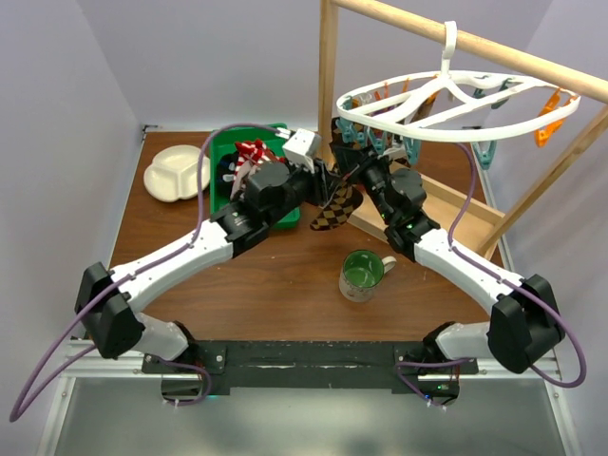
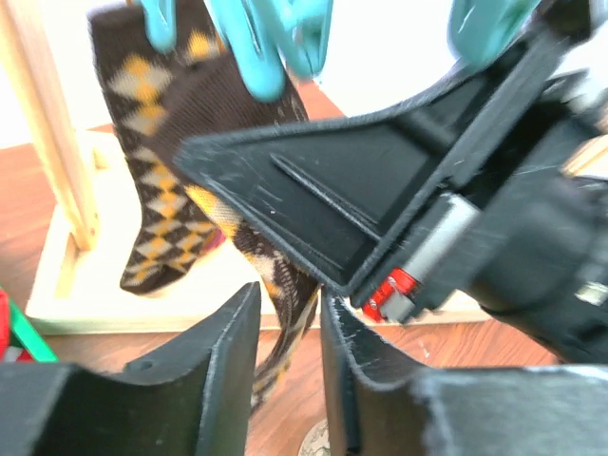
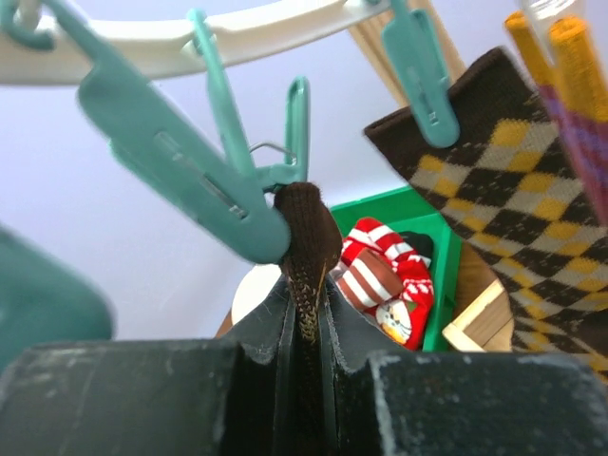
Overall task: Remove the socks clipped to the hanger
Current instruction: Remove the sock from the hanger.
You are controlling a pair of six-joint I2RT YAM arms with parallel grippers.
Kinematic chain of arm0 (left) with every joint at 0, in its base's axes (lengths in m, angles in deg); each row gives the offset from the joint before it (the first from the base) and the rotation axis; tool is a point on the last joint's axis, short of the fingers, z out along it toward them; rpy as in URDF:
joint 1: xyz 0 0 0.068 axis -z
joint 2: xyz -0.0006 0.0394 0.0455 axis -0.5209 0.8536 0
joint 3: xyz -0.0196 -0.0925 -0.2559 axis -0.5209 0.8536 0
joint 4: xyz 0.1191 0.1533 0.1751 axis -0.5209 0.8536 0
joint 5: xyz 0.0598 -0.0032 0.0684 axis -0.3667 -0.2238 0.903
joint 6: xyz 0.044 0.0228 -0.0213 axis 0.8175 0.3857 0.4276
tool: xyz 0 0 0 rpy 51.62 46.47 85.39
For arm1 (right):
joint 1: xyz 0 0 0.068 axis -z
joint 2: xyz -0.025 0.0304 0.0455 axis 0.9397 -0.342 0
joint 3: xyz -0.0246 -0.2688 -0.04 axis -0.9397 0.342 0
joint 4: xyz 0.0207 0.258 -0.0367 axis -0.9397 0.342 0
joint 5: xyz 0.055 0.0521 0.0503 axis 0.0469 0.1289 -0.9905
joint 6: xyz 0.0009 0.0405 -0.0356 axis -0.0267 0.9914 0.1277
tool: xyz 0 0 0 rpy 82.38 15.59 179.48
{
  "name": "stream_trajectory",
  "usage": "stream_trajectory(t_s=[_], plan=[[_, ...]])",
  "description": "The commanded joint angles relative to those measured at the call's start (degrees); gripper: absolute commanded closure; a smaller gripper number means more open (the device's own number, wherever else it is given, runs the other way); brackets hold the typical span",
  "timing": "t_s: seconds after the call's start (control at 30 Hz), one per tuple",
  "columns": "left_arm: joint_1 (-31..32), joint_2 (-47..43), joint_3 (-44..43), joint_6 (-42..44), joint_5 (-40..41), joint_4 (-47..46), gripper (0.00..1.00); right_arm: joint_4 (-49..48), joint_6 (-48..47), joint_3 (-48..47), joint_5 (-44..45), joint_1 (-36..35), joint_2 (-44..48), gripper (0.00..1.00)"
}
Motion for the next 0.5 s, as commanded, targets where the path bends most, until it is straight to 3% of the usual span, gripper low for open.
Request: stream_trajectory(t_s=[0.0, 0.17, 0.47], plan=[[-4.2, -5.68, -4.18, -1.41, -2.61, -0.95, 0.61, -3.33, 2.58, 0.35, -4.16, 1.27, 1.92, 0.98], [-13.07, -5.6, -4.62, -5.28, -16.84, -5.25, 0.58, -3.6, 2.58, 0.0, -7.32, 1.62, 2.01, 0.98], [-20.12, 2.39, -8.57, -11.95, -31.0, -13.51, 0.57, -5.01, 2.93, -2.02, -17.86, 1.88, -0.89, 0.99]])
